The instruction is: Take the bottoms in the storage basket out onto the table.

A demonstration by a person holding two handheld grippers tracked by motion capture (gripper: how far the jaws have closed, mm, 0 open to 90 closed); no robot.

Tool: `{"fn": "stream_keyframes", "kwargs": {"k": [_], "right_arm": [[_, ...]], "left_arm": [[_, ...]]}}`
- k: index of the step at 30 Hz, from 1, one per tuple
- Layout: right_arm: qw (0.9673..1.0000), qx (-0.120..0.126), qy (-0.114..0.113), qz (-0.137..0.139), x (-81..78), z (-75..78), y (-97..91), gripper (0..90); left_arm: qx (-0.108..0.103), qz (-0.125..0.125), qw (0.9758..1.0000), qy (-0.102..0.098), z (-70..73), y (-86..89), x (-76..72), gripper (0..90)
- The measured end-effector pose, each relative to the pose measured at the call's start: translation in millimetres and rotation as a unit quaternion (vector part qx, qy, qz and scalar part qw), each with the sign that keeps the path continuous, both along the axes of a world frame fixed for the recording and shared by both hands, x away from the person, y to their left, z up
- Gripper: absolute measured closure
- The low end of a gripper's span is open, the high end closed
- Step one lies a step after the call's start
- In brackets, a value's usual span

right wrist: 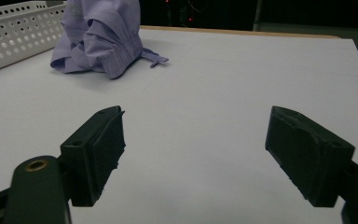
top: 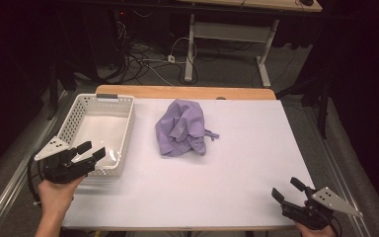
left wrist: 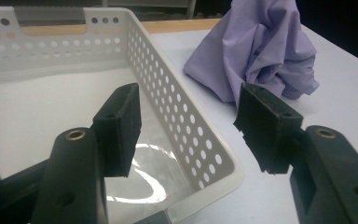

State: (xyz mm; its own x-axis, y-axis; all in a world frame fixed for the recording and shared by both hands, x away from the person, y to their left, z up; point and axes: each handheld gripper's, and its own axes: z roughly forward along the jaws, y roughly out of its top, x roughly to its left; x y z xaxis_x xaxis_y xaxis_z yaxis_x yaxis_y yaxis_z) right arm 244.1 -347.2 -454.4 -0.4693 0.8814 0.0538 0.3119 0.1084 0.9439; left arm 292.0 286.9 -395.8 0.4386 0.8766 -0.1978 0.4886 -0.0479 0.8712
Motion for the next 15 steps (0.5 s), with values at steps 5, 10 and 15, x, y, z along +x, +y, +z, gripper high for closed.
{"fn": "stream_keyframes", "kwargs": {"k": [5, 10, 15], "right_arm": [[1.0, 0.0, 0.0, 0.0, -0.1, 0.1, 0.3, 20.6], [1.0, -0.001, 0.0, -0.001, -0.2, 0.1, 0.4, 20.6], [1.0, -0.001, 0.0, -0.001, -0.3, 0.1, 0.5, 20.6]], "left_arm": [[-0.005, 0.004, 1.0, -0.001, -3.3, 3.7, -3.4, 39.2], [-0.009, 0.008, 0.9999, -0.001, -7.3, 7.1, -6.6, 35.8], [-0.012, 0.013, 0.9998, -0.002, -11.4, 9.4, -9.5, 35.7]]}}
